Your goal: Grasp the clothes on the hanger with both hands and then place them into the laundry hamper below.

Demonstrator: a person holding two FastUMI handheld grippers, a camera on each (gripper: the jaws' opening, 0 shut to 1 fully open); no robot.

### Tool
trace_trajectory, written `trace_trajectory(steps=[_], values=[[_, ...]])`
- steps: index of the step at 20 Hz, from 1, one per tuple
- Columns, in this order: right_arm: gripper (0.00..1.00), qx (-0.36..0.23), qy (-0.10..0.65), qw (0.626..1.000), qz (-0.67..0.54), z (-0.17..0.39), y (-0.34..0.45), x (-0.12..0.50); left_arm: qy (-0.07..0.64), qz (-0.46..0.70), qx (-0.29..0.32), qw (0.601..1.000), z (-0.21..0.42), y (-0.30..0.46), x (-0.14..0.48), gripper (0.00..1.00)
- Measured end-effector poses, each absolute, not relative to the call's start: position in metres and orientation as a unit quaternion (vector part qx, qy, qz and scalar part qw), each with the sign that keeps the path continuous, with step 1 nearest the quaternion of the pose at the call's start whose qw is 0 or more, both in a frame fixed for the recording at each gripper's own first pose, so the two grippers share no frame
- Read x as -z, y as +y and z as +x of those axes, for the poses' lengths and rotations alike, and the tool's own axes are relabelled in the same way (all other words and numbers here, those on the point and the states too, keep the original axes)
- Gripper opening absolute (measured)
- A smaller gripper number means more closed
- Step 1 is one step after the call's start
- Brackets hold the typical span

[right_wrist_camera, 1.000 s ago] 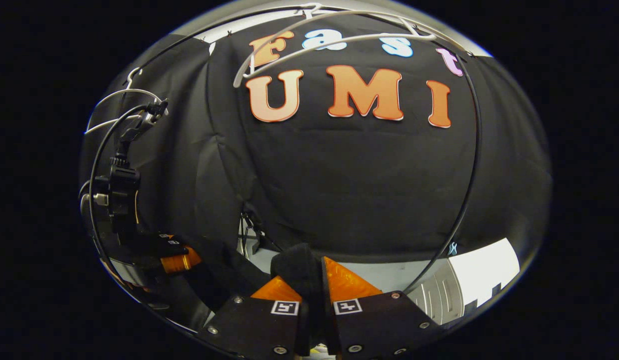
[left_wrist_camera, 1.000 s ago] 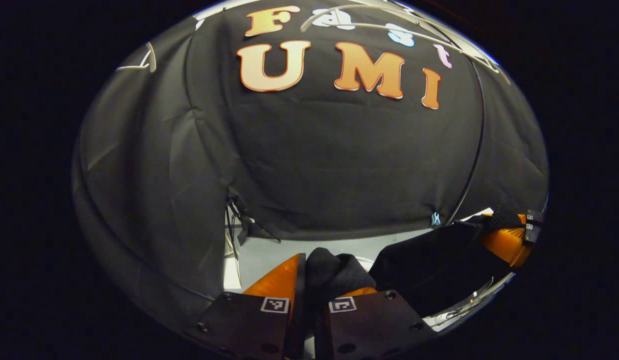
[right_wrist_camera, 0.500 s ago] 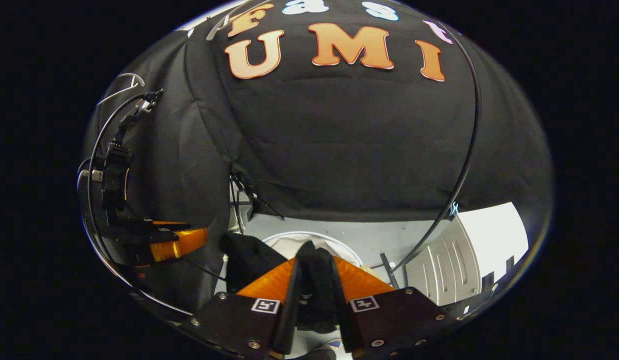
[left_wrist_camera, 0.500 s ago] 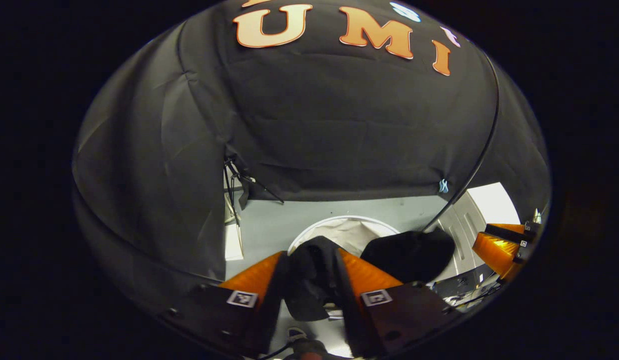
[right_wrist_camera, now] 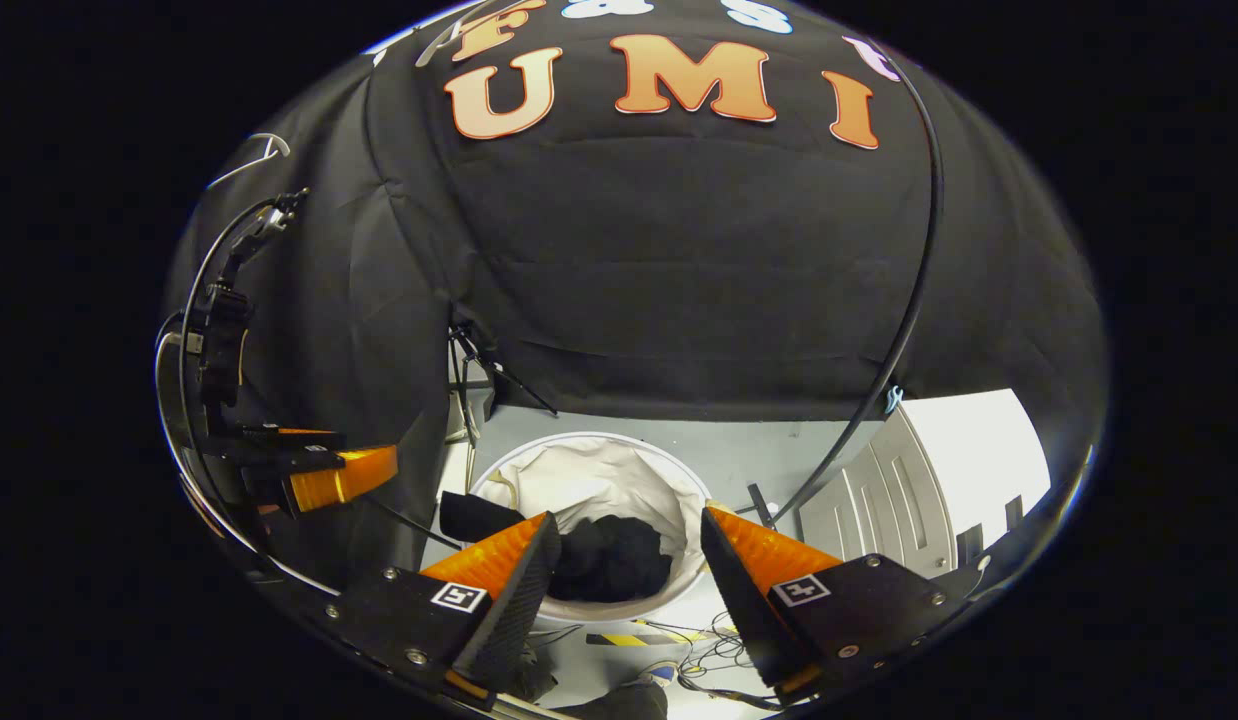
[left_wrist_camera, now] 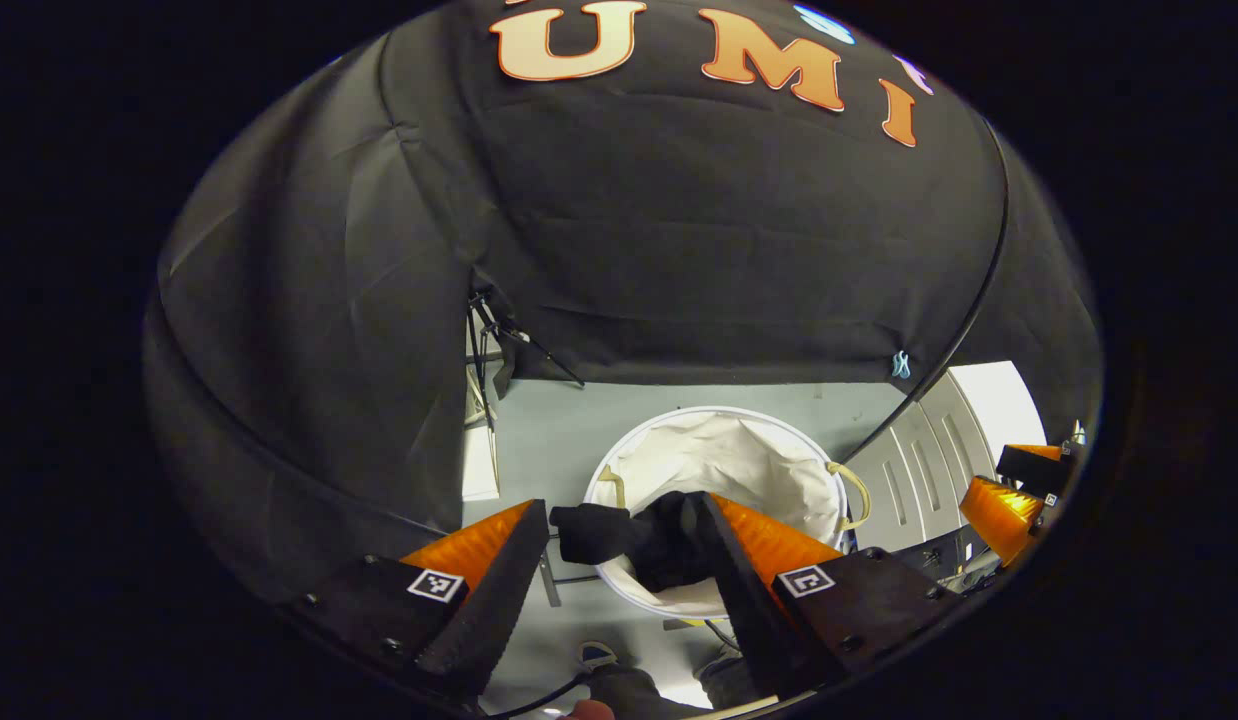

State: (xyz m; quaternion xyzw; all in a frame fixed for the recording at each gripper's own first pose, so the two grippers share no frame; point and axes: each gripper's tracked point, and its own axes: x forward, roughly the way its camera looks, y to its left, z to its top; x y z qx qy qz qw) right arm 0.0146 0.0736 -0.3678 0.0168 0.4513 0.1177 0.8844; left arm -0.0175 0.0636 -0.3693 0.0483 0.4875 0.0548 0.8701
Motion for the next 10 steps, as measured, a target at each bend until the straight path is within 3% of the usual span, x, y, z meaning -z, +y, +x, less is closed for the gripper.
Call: trace_trajectory(steps=[10], values=[[0.92,-0.082,0.453,0.888,0.004,-0.053,0.037,0.345,0.403,0.026,-0.075,0.912,-0.054,0.081,0.316,0.98]])
